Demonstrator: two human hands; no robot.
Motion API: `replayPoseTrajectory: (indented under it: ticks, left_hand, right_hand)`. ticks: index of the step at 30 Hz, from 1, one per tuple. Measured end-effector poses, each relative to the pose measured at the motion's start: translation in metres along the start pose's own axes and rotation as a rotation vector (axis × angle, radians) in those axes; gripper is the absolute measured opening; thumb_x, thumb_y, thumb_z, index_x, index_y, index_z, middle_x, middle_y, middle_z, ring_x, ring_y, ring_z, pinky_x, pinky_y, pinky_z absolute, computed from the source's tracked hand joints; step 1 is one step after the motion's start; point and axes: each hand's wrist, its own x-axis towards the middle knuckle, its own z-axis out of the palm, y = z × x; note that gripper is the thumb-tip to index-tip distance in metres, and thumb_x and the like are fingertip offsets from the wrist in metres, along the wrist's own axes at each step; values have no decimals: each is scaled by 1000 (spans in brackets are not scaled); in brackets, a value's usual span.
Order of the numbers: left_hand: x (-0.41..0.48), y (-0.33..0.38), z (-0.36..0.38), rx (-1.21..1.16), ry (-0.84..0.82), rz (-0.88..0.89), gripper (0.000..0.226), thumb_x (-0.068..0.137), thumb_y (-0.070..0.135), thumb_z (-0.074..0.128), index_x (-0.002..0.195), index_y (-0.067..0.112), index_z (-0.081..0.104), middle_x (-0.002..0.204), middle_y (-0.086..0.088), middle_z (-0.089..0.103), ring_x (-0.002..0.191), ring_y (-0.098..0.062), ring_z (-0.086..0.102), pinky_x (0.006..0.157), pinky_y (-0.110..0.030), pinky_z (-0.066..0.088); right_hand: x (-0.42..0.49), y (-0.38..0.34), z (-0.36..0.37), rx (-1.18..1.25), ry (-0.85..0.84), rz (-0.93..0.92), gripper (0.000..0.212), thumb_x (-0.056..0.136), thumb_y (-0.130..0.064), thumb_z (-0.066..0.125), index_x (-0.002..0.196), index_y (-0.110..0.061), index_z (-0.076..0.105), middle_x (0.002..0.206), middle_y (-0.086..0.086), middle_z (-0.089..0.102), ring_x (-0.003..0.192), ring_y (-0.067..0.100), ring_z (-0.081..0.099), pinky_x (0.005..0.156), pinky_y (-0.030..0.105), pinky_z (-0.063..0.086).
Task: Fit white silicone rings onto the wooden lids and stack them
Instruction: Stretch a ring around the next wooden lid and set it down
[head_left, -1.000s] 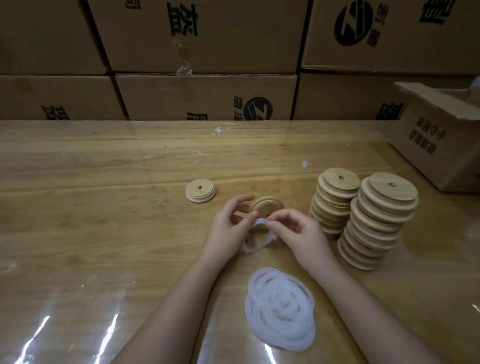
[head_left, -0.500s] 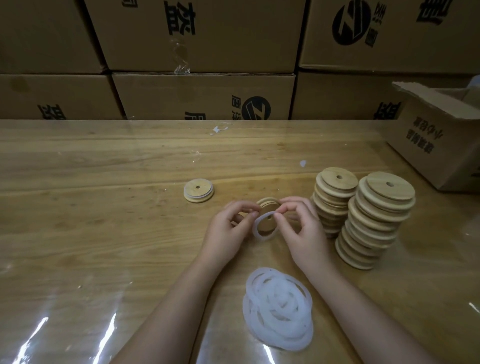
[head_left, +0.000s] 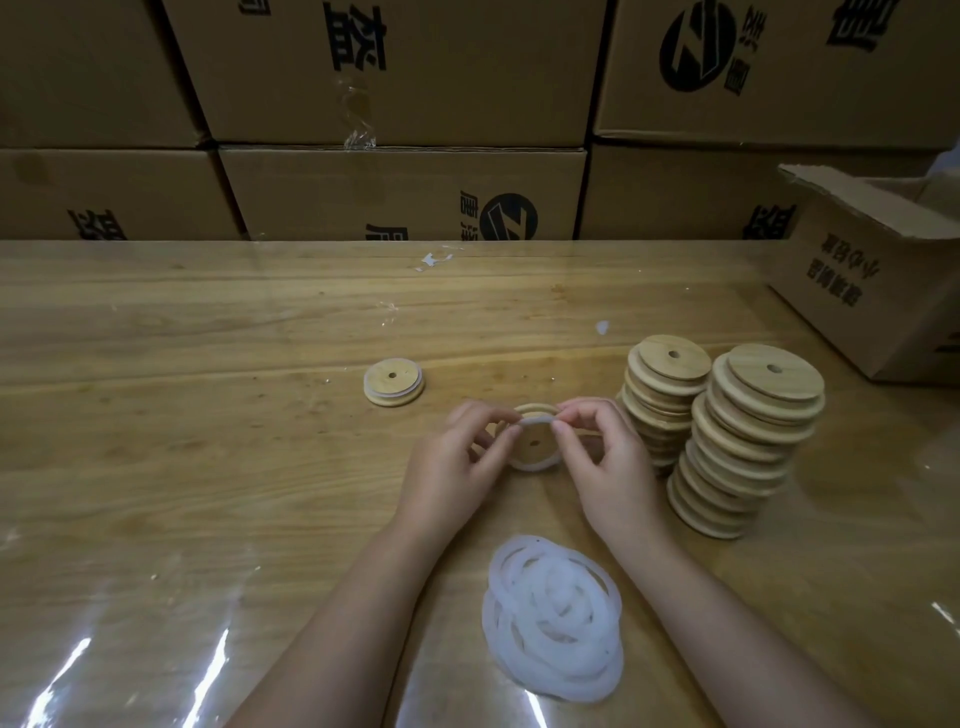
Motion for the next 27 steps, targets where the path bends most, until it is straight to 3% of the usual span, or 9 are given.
replayPoseTrajectory:
  ticks: [12,27]
  left_hand:
    - [-1,0,-2,64,44,-54,2,90,25,61,89,27,61,74,24,57,65,0,55,60,-17,43]
    - [0,2,-2,121,46,-52,7,91,25,59,92,21,63,86,18,61,72,-2,53,66,-30,47]
  right_hand:
    - [-2,0,1,-29,29,-11,13,87,-10,62,87,-23,59,88,-8,61,86,1,58,70,8,44]
    - [-3,-3,0,-75,17,14,10,88,-13,62,85,-22,58,83,-7,60,77,4,58,66,10,43]
